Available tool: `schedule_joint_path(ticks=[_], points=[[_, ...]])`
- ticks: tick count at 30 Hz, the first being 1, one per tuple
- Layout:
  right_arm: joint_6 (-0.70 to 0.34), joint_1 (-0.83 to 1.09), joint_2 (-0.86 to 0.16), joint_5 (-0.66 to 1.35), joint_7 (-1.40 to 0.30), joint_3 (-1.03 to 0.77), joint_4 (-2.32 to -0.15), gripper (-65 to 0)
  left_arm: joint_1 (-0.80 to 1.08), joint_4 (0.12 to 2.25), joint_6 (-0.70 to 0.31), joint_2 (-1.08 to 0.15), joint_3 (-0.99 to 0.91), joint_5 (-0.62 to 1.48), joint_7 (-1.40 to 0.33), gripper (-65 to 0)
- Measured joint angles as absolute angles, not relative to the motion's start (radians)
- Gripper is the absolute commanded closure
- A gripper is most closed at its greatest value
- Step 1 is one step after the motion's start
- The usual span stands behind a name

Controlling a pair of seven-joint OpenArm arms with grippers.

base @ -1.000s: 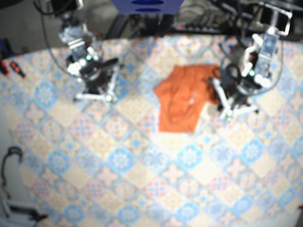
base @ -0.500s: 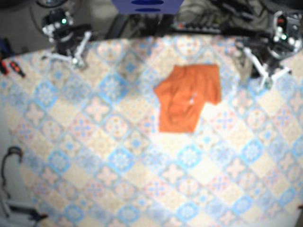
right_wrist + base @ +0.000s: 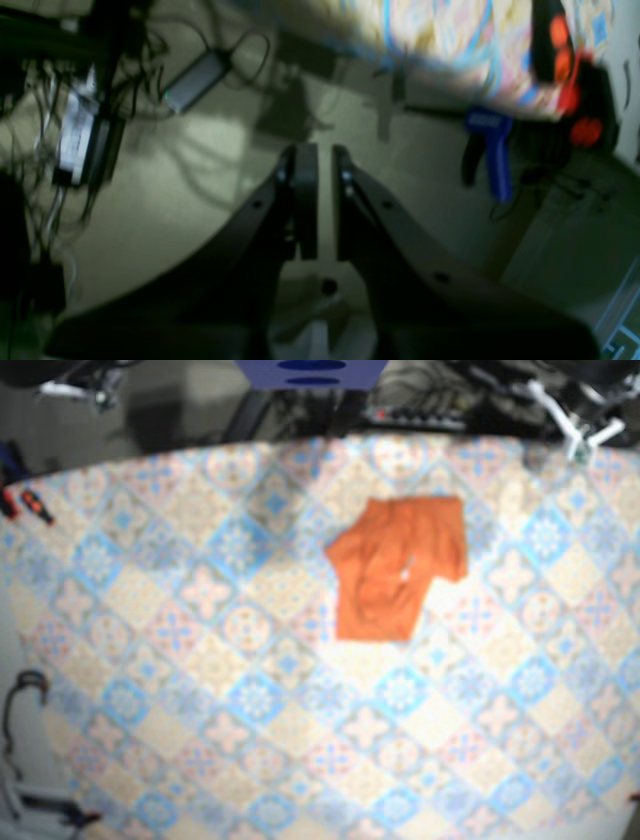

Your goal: Fold the T-shirt properly

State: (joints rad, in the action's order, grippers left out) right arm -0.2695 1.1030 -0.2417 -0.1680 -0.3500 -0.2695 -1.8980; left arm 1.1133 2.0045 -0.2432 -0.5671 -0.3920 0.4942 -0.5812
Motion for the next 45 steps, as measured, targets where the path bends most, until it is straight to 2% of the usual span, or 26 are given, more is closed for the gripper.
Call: schedule_joint_path(ticks=[2,5,9,11,13,15,18,21,28,31,36,45], points=[[-0.276,1.144,-0.236,-0.164,-0.345,-0.264,-1.895,-5.1,1.124,2.004,-0.239,-0.522,-0.392,0.495,-0.582,0.0],[-0.277,1.206,-0.238,-0.158,-0.338,-0.257,-1.860,-5.0,1.156,1.980,-0.242,-0.517,-0.361,0.494,-0.574,0.0],[-0.270,1.223,-0.238,-0.156,-0.328,-0.254,-1.718,-5.0,1.147,1.866,-0.241,-0.517,-0.298,0.494,-0.566,0.0],[-0.247,1.196,-0.246,-0.154,-0.314,-0.204,-1.570,-5.0,1.118,1.766,-0.240,-0.518,-0.258,0.494,-0.561,0.0],[-0.164,1.166,-0.250,-0.155,-0.274,-0.139,-1.380,-5.0,1.077,1.642,-0.239,-0.517,-0.204,0.491,-0.520,0.0],[-0.054,1.140,-0.261,-0.155,-0.151,-0.072,-1.182,-5.1,1.029,1.517,-0.240,-0.512,-0.149,0.493,-0.443,0.0],[0.047,1.061,-0.275,-0.165,0.004,0.015,-0.928,-5.1,0.944,1.338,-0.236,-0.515,-0.077,0.448,-0.389,0.0],[0.088,0.978,-0.263,-0.156,0.107,0.064,-0.743,-5.1,0.846,1.187,-0.237,-0.515,-0.007,0.408,-0.351,0.0],[0.091,0.833,-0.229,-0.152,0.263,0.071,-0.416,-5.1,0.669,0.947,-0.239,-0.510,0.107,0.378,-0.306,0.0],[0.091,0.767,-0.226,-0.157,0.334,0.070,-0.316,-5.1,0.546,0.817,-0.229,-0.491,0.168,0.374,-0.301,0.0],[0.091,0.645,-0.184,-0.154,0.351,0.070,-0.221,-5.2,0.345,0.626,-0.236,-0.409,0.264,0.383,-0.291,0.0],[0.090,0.506,-0.086,-0.153,0.356,0.069,-0.158,-5.2,0.195,0.548,-0.236,-0.350,0.444,0.378,-0.300,0.0]])
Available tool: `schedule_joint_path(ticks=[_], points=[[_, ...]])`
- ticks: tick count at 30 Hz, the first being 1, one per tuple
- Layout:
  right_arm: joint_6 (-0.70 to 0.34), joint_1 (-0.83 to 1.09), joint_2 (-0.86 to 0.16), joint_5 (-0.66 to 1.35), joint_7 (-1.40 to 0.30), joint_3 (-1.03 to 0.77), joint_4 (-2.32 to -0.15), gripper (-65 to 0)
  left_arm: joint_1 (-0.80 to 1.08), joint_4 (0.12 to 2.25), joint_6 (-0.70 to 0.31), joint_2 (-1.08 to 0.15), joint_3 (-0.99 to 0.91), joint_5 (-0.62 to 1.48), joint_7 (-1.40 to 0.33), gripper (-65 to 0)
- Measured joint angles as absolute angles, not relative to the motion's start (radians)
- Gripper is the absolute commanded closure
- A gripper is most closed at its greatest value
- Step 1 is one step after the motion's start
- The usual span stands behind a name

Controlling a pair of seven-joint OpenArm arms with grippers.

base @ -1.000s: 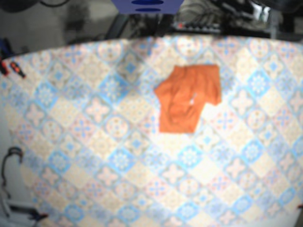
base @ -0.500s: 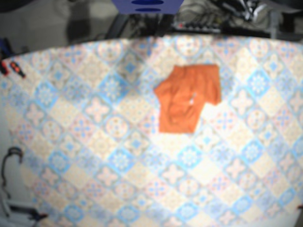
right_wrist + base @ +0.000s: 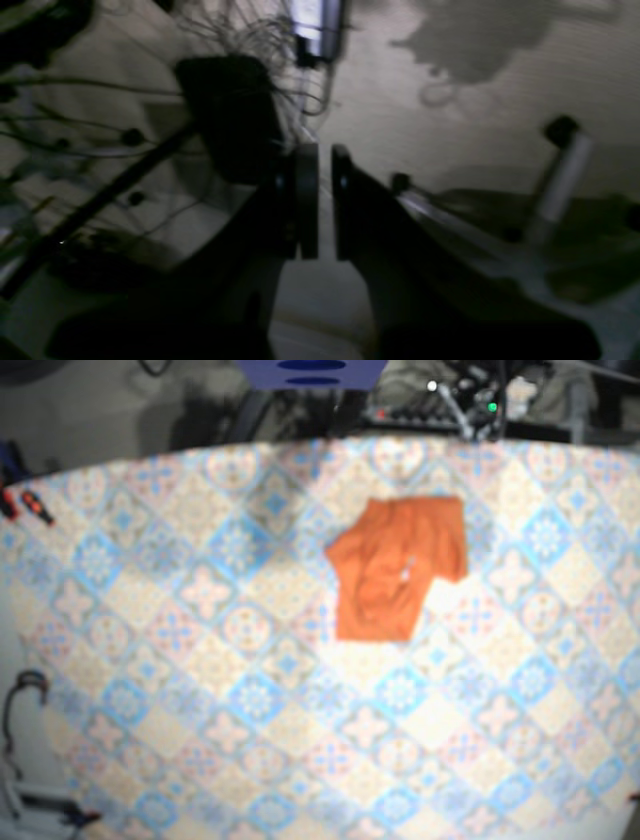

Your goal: Fold the T-shirt properly

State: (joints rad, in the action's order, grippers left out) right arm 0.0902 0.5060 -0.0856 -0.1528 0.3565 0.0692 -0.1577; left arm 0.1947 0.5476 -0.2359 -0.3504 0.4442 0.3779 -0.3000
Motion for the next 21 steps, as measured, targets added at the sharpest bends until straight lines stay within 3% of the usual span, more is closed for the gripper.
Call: schedule_joint_path(ticks=[4,7,13,21], points=[[0.090,0.470,-0.077,-0.152,0.354,0.069,-0.156,-5.2,0.175,0.546,-0.235,-0.353,0.456,0.377,-0.300,0.0],[0.083,0.443,-0.048,-0.128,0.353,-0.032,-0.156,-5.2,0.156,0.542,-0.233,-0.349,0.456,0.377,-0.303,0.0],[-0.046,0.385,-0.022,-0.089,0.282,-0.203,-0.153,-5.2,0.113,0.535,-0.231,-0.276,0.456,0.374,-0.303,0.0],[-0.128,0.300,-0.019,0.002,0.216,-0.222,-0.152,-5.3,0.064,0.403,-0.232,-0.134,0.456,0.166,-0.303,0.0]])
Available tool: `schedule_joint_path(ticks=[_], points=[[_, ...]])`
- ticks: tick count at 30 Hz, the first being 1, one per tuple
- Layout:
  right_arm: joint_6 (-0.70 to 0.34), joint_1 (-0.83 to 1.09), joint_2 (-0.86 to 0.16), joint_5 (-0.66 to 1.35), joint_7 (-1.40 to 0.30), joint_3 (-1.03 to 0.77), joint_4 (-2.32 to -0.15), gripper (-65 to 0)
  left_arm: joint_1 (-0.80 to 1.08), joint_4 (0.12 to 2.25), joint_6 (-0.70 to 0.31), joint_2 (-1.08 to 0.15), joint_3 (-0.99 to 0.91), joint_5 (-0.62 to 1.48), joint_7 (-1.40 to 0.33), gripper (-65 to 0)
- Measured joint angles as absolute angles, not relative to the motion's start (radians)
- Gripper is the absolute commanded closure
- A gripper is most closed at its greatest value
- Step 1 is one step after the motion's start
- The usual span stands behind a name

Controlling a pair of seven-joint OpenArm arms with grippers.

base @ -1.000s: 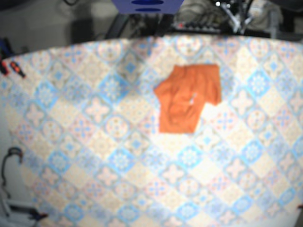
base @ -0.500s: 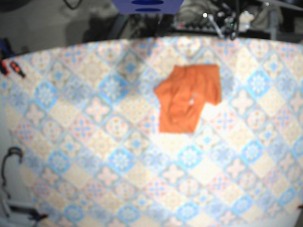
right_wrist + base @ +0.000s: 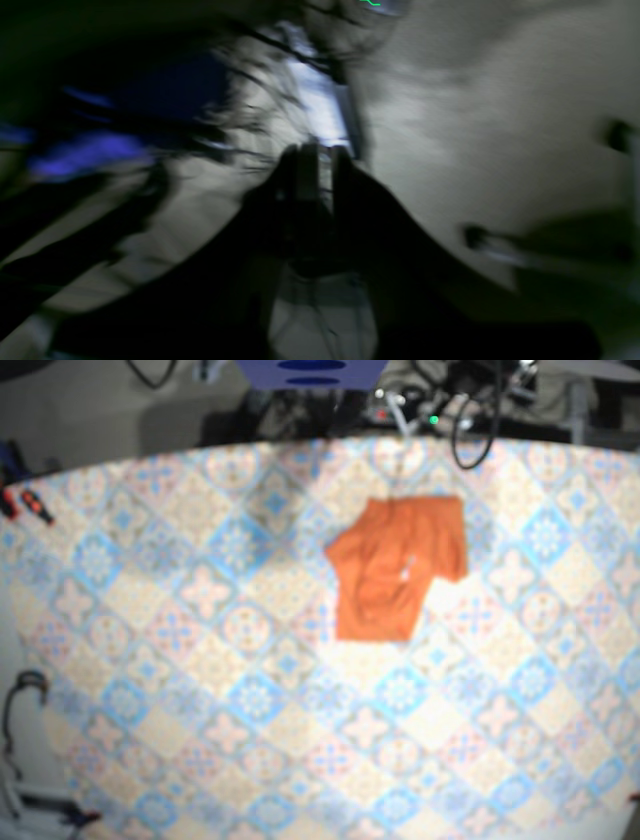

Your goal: Fold the T-shirt properly

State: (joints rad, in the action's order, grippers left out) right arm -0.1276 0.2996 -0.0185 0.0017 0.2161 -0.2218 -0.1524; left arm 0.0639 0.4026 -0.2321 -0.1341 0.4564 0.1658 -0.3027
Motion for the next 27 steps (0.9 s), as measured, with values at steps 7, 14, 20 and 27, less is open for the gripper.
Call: schedule_joint_path(ticks=[7,14,20,27], points=[[-0.128,0.291,0.003,0.001,0.207,-0.222,-0.137,-5.3,0.064,0.404,-0.232,-0.078,0.456,0.104,-0.299,0.0],[-0.128,0.258,-0.002,0.001,0.207,-0.217,-0.138,-5.3,0.064,0.404,-0.232,-0.078,0.456,0.067,-0.300,0.0],[-0.128,0.241,0.001,0.001,0.212,-0.217,-0.138,-5.3,0.064,0.404,-0.231,-0.078,0.456,0.067,-0.299,0.0],[-0.128,0.230,0.002,0.001,0.204,-0.215,-0.137,-5.3,0.066,0.403,-0.231,-0.078,0.456,0.067,-0.242,0.0]])
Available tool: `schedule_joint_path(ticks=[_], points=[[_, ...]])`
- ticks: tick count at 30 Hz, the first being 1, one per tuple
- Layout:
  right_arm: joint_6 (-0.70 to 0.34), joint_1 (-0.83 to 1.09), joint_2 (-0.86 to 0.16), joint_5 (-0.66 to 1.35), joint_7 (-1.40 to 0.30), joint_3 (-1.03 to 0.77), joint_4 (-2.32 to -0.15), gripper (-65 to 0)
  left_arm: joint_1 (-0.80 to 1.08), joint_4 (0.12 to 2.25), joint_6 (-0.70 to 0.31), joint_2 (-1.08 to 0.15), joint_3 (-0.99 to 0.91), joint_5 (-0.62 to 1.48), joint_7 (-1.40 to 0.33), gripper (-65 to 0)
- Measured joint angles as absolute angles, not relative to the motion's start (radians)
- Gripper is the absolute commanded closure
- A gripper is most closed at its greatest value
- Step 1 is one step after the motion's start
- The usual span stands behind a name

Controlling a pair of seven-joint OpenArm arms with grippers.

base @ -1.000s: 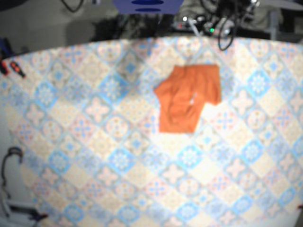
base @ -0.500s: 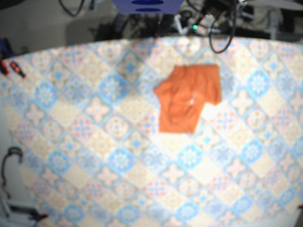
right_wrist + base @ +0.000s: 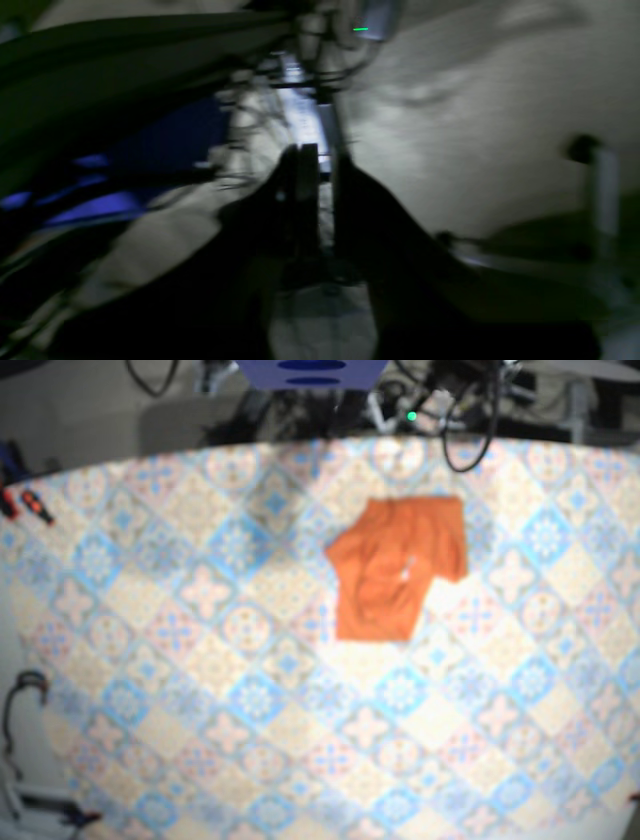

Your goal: Fold the T-shirt properly

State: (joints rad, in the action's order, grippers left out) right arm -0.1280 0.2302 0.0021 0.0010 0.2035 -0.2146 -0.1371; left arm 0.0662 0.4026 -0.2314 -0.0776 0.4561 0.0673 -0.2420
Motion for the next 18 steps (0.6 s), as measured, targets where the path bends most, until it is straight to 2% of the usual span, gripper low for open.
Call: schedule_joint_path(ticks=[2,8,16,18], points=[[-0.129,0.212,0.002,0.001,0.181,-0.199,-0.136,-5.3,0.067,0.402,-0.231,-0.078,0.456,0.067,-0.242,0.0],[-0.131,0.149,0.004,0.003,0.103,0.001,-0.137,-5.3,0.067,0.399,-0.232,-0.052,0.456,0.067,-0.242,0.0],[-0.143,0.094,0.033,0.004,0.088,0.012,-0.135,-5.3,0.066,0.399,-0.225,-0.036,0.456,0.067,-0.238,0.0],[-0.134,0.080,0.026,0.004,0.090,0.012,-0.136,-5.3,0.066,0.399,-0.220,-0.029,0.456,0.057,-0.242,-2.5]])
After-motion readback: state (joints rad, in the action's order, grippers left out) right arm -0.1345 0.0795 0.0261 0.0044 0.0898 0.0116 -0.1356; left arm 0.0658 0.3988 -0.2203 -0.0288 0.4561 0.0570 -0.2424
